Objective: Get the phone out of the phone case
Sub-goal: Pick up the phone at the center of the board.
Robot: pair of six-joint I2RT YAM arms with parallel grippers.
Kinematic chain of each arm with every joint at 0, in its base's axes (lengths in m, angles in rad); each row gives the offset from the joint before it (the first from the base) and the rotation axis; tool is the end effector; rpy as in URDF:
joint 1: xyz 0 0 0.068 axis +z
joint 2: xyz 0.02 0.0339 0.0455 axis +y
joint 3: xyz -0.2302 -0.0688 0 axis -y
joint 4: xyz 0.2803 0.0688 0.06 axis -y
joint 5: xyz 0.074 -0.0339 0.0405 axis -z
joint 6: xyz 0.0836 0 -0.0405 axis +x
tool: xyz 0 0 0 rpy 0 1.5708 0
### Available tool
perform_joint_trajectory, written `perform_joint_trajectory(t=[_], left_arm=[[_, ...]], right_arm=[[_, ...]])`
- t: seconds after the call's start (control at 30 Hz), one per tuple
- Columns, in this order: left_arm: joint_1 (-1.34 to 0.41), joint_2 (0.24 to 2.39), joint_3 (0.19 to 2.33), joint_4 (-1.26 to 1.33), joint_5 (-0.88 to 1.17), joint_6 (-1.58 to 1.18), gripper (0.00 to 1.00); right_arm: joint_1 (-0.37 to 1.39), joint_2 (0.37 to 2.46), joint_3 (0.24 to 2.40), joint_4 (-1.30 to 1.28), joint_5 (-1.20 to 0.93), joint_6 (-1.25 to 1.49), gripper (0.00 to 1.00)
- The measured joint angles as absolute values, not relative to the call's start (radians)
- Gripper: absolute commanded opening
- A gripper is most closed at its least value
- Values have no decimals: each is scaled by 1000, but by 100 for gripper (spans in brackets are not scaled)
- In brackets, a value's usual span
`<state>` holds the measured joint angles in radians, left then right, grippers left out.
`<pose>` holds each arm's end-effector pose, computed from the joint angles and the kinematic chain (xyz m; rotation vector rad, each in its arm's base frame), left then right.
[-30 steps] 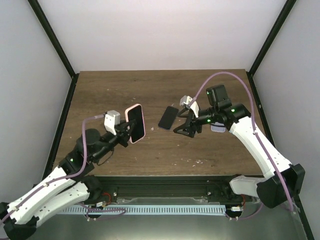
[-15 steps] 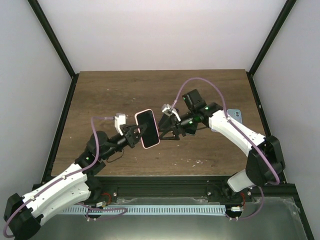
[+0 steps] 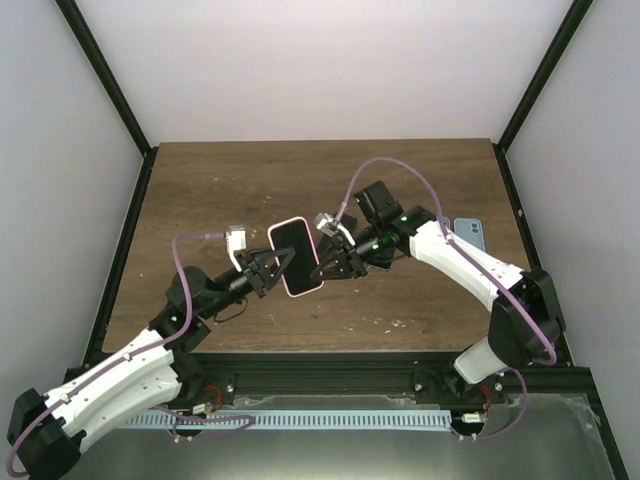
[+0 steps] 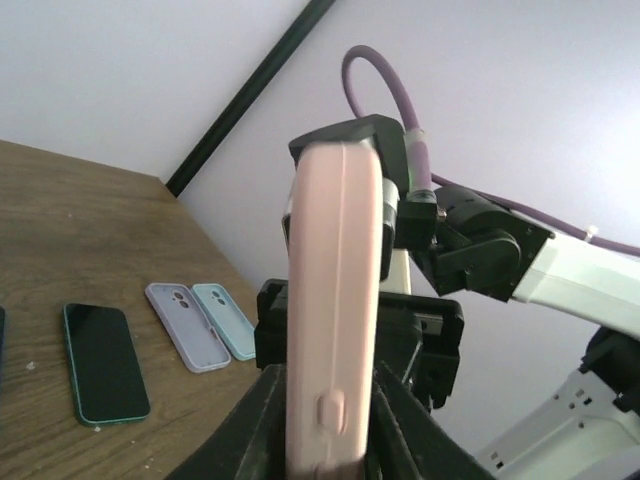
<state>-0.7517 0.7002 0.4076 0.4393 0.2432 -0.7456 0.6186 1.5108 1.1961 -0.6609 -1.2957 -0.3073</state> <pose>0.1931 -0.2081 0.2611 0.2272 1.5702 -1.3794 0.2348 0.2659 0.2335 -1.4398 1.7408 1.7499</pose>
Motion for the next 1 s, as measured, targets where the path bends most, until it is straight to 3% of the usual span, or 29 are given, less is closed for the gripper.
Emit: perform_joint_trajectory(t=[0.13,0.43,0.67,0.8,0.9,1.0], left_arm=[[-750,677,426,354,249,-736,24],[-751,642,496,159,301,-642,0],[-746,645,509,159,329,-633,0],[-745,645,509,161,331,-638,1],[-745,649,509,162,334,-645,14],[-741,666,511,164,342,-650,16]], right_arm=[[621,1510,1198,-701,-1254,-368,1],[623,1510,1205,-833,-1242,-484,1],[624,1520,1250,-902,-1240,-524,12],[624,1521,1254,-915,-1237,-535,4],[624,1520,1254,-913,-1237,-530,1],[624,1520,1254,-916,-1229,-530,1]])
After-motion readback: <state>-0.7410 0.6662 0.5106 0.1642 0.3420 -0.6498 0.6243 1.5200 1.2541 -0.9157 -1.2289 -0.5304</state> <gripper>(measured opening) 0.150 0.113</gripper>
